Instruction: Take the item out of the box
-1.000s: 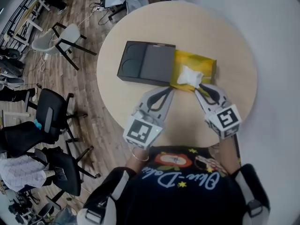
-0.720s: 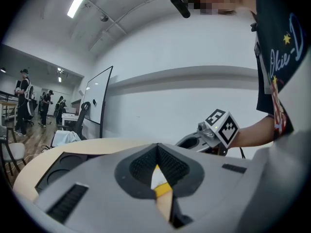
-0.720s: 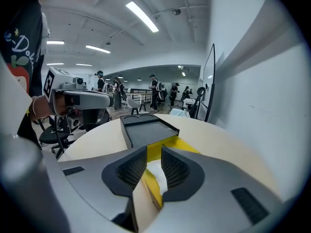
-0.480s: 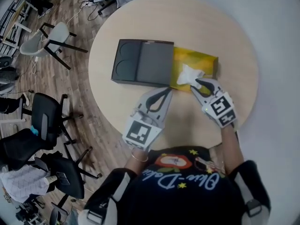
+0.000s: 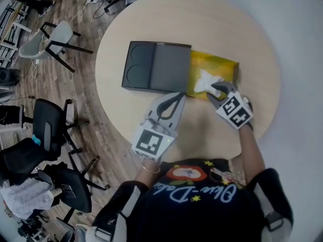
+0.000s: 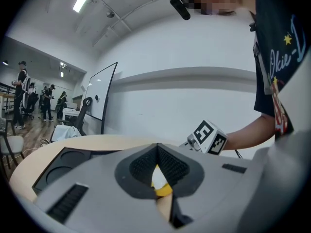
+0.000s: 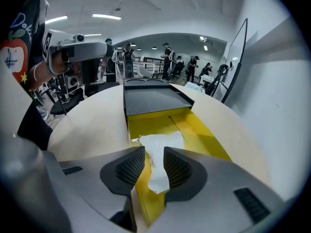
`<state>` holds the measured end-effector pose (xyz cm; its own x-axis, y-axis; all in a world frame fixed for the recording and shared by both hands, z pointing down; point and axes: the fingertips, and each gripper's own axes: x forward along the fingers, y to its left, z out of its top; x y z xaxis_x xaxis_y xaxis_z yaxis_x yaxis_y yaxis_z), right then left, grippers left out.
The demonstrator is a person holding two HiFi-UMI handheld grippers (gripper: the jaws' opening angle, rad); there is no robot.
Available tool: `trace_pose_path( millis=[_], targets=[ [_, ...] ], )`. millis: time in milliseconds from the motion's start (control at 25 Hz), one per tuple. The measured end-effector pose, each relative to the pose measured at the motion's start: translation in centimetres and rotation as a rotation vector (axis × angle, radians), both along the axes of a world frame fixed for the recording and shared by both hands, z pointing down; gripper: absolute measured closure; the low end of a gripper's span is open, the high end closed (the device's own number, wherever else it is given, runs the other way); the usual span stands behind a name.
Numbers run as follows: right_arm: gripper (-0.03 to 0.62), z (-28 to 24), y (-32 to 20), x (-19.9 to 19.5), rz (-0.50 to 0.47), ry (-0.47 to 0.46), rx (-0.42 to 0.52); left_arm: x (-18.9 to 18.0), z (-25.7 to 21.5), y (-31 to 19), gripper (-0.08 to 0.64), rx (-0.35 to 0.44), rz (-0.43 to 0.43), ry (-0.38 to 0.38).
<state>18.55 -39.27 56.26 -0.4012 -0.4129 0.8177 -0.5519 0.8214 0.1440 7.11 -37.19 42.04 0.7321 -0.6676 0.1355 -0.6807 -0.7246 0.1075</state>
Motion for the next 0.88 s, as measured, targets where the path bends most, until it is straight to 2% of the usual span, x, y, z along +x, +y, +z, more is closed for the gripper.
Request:
trace_pose_path(
  millis=[360,680,880],
  targets=[
    [0.495,1.8,-1.0,0.3,-0.018,0.078,-0.039,-0.8,0.2,-1.0,0.566,-0.015,-0.027,0.024],
    [0.495,3.2,-1.5,0.3,-0.096,0.166,-0.068,-0.9,0.5,-1.0,0.566,-0.019,-0.035,0.020],
    [0.496,3.4,-1.7,-0.1,-0.120,0.168,-0.090,-0.9,0.5,-0.9,0.566,-0.015,-0.036,0.016]
  ],
)
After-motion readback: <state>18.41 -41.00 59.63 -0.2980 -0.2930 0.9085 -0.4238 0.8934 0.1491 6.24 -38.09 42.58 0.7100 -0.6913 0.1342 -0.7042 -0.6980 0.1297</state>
